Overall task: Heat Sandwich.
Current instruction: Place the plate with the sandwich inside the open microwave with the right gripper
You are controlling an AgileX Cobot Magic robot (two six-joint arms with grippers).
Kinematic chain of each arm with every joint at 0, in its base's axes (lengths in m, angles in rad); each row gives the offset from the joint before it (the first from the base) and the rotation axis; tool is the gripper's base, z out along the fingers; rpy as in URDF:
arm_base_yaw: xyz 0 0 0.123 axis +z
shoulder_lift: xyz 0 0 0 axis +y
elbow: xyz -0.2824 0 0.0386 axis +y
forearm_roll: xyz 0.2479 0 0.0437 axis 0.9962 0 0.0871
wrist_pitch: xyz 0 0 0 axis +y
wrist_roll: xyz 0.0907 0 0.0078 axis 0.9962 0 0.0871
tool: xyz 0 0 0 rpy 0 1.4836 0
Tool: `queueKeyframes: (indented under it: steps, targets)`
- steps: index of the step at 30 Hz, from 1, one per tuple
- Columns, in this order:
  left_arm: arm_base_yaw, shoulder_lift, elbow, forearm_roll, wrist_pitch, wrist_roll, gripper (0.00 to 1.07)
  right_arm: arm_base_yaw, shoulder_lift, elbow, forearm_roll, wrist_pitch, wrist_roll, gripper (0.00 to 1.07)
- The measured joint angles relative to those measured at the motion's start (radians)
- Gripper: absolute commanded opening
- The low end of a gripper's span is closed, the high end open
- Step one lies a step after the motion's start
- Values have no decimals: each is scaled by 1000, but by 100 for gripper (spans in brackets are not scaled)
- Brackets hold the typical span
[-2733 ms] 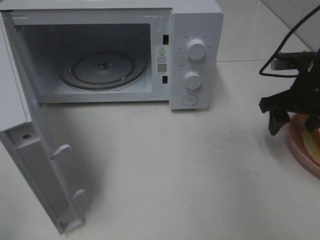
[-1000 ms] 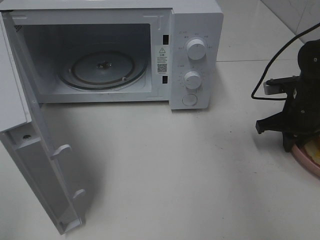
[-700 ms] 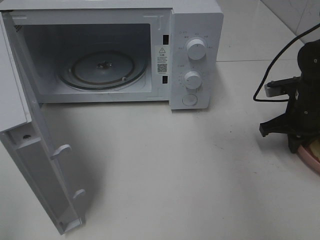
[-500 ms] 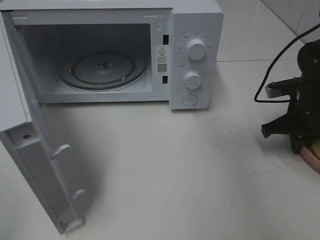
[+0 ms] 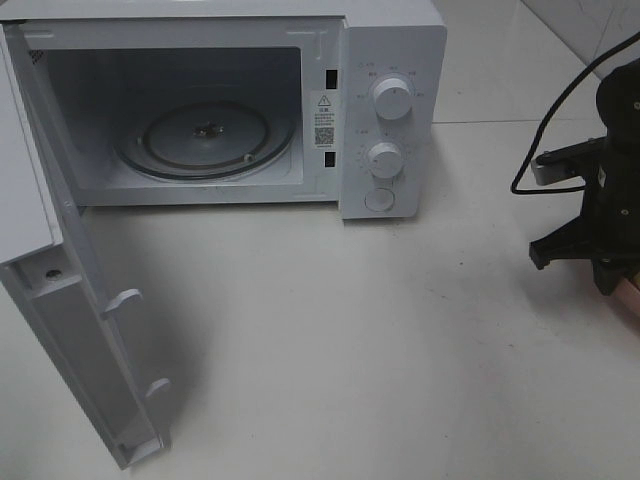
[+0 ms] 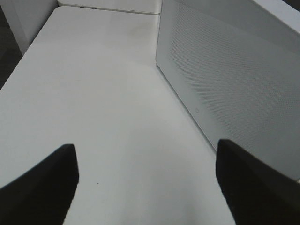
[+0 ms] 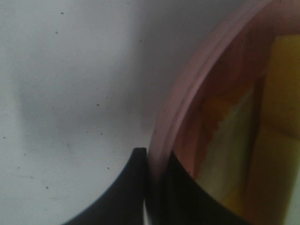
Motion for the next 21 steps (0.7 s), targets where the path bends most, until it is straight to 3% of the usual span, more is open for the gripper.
queueKeyframes:
  steps: [16, 21]
  targets:
    - [0, 0, 0, 0, 0, 0, 76, 2, -139, 0, -69, 106, 0, 0]
    - [0, 0, 0, 0, 0, 0, 76, 18, -204, 43, -89, 110, 0, 0]
